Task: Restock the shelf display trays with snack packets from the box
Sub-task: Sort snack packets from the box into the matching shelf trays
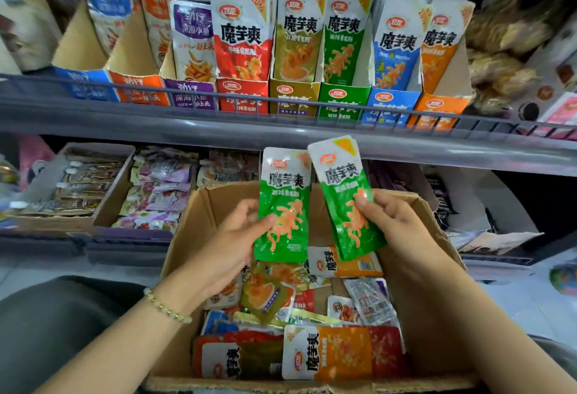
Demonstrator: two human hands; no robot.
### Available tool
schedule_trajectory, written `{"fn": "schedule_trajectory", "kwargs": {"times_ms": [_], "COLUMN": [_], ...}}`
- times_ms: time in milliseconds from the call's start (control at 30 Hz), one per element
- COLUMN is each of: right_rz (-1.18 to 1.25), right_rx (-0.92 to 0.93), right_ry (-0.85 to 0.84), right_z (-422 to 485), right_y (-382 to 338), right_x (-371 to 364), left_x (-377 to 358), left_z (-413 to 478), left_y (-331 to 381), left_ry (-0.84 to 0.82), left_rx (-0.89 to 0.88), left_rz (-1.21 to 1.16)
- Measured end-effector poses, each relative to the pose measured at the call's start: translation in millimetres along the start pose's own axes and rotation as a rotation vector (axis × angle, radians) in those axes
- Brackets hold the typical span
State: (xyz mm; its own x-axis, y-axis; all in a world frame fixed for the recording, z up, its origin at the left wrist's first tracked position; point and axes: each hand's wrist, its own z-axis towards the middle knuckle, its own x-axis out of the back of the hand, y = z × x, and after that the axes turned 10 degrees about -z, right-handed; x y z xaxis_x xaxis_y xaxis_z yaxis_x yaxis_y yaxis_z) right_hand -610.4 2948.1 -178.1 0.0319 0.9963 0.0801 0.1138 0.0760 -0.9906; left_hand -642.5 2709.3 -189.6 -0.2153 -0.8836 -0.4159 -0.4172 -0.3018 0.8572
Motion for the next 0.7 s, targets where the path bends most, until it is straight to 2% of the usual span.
{"fn": "schedule_trajectory", "kwargs": {"times_ms": [133,333,533,600,700], "right_rz": [0.062,0.018,0.031,0.003,-0.122], "right_rx": [-0.078,-0.184,-0.201,-0.175,0.027], "right_ry": [0.041,-0.029,-0.068,-0.105,-0.030], "right_z": [-4,-14,-8,-10,-6], "right_y": [9,29,35,34,21], "right_x": [-21,-70,-65,-65,-57], "left_x": [-9,-19,-22,-21,-13], "left_z": [-4,-5,-6,-5,0], "left_y": [-7,-28,-30,-30,-26], "left_ry": [-0.099,-0.190,-0.284,-0.287,-0.261], "left_rx": [-0.011,-0.067,-0.095,-0.122,-0.160], "left_rz": [0.126,0.431,0.487,0.523,0.567]}}
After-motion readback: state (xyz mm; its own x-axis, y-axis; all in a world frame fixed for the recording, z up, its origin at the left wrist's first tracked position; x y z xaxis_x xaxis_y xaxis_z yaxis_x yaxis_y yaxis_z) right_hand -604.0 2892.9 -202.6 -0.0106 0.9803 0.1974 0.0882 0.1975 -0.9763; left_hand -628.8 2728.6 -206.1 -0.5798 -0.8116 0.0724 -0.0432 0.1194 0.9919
